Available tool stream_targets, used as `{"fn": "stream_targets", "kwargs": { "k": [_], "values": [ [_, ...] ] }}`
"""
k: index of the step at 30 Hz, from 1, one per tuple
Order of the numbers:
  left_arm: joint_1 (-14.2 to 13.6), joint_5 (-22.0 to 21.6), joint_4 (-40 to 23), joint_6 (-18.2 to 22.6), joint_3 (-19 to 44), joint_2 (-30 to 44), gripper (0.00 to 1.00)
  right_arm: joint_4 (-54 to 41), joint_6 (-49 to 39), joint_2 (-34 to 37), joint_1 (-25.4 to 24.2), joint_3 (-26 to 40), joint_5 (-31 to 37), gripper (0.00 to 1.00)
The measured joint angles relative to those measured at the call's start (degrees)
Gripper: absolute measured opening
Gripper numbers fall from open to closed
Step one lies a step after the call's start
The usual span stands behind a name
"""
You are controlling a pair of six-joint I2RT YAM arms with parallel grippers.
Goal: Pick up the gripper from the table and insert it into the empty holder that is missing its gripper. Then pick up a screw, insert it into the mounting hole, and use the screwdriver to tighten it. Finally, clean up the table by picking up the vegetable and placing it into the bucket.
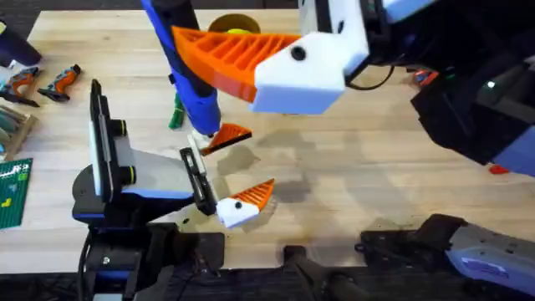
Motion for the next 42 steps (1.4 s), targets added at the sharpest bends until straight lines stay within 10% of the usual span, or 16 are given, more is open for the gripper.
{"fn": "stream_targets", "kwargs": {
  "k": [17, 19, 25, 34, 42],
  "values": [
    [0.0, 0.0, 0.0, 0.0, 0.0, 0.0, 0.985, -5.1, 0.2, 8.4, 7.7, 0.0, 17.3, 0.876],
    [0.0, 0.0, 0.0, 0.0, 0.0, 0.0, 0.985, -4.6, 0.2, 8.4, 7.7, 0.0, 18.2, 0.767],
    [0.0, -0.2, 0.0, -1.2, 0.0, 0.1, 0.987, -3.7, 0.0, 8.3, 8.4, 0.0, 18.9, 0.034],
    [-0.1, -0.2, 0.0, -1.2, 0.0, 0.1, 0.987, -7.4, -2.7, 7.0, 8.5, 0.7, 19.2, 0.024],
    [-0.2, -0.7, 0.9, 0.4, 1.0, 0.0, 0.988, -33.8, -11.2, 6.3, 9.2, 14.8, 18.2, 0.024]
  ]
}}
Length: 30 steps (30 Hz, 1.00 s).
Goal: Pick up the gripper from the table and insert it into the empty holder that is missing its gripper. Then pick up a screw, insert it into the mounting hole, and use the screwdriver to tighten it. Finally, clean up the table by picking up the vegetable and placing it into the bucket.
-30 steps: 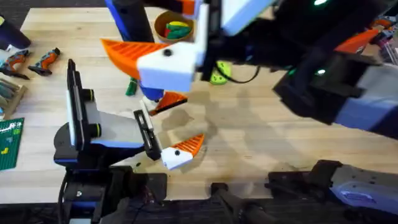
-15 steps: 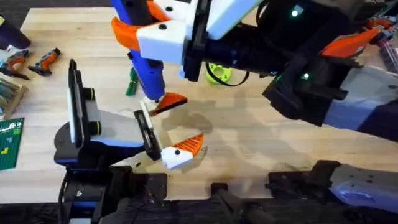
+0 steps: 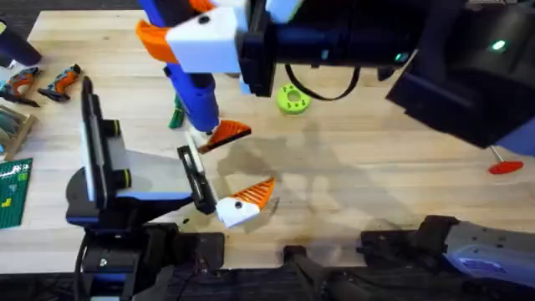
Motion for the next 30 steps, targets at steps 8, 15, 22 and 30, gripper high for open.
{"fn": "stream_targets", "kwargs": {
  "k": [8, 15, 22, 30],
  "values": [
    [0.0, -1.4, 0.4, 0.3, 1.2, -0.6, 0.987, -2.3, -2.0, 0.3, 0.7, 3.0, -1.5, 0.024],
    [0.1, -1.6, 1.2, 2.4, 1.4, -0.6, 0.987, 0.8, -5.2, 1.1, 2.1, 3.6, -5.0, 0.024],
    [0.1, -1.3, 1.5, 3.9, 2.0, -0.6, 0.986, -0.1, -8.4, -0.3, 1.8, 3.6, -8.6, 0.024],
    [0.0, 0.9, 0.9, 4.7, 1.7, -0.6, 0.985, -8.0, -12.2, -2.5, 1.8, 4.3, -10.2, 0.024]
  ]
}}
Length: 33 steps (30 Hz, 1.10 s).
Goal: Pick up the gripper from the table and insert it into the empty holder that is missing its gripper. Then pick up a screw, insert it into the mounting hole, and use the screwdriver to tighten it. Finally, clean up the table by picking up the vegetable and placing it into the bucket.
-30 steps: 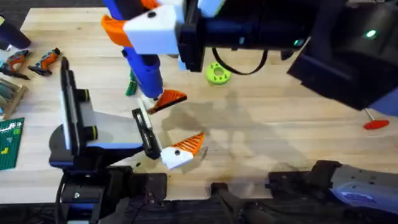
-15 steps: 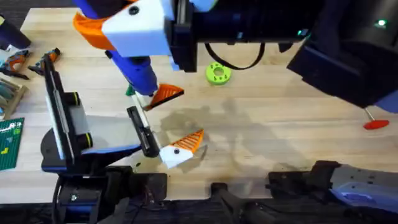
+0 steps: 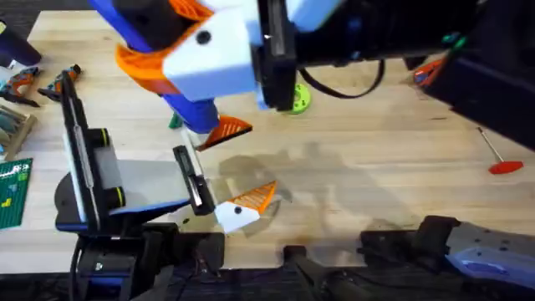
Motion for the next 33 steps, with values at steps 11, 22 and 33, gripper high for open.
{"fn": "stream_targets", "kwargs": {
  "k": [11, 22, 33],
  "values": [
    [-0.6, 1.5, -0.1, 0.7, -0.2, 0.0, 0.985, -1.0, -3.7, -1.1, -0.4, -0.4, -0.7, 0.023],
    [0.2, -1.3, -2.1, -2.7, -2.3, 0.2, 0.986, 10.8, -1.6, -1.0, -4.5, 2.3, -6.8, 0.020],
    [0.2, -1.3, -2.1, -3.5, -2.3, 0.2, 0.985, 3.7, -1.4, -2.3, -6.6, 5.0, -11.0, 0.020]
  ]
}}
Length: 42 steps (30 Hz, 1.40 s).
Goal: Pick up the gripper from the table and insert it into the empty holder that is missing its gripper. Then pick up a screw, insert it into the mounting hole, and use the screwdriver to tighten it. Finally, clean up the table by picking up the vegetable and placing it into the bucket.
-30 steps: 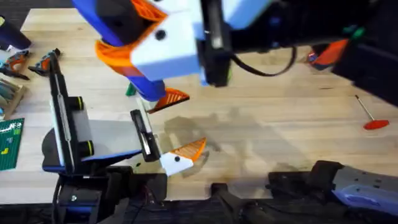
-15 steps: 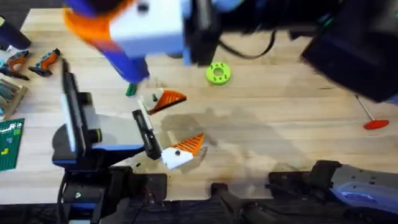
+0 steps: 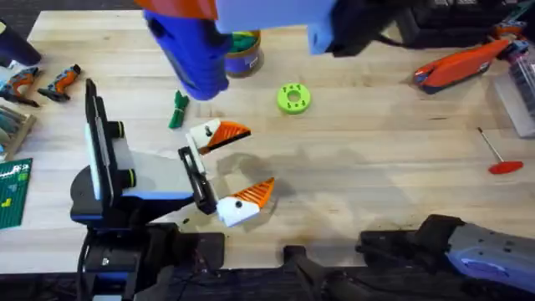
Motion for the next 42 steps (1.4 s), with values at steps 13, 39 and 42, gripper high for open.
{"fn": "stream_targets", "kwargs": {
  "k": [13, 39, 42],
  "values": [
    [0.0, 0.0, 0.0, -0.1, 0.0, 0.0, 0.985, -22.7, -3.3, 2.8, -10.9, 0.0, 10.1, 0.020],
    [0.0, 0.0, 0.0, -0.1, 0.0, 0.0, 0.987, -45.9, -54.3, 36.3, -26.6, 0.0, 62.1, 0.020],
    [0.0, 0.0, 0.0, -0.1, 0.0, 0.0, 0.987, -46.0, -55.3, 38.3, -26.6, 0.0, 64.3, 0.225]
  ]
}}
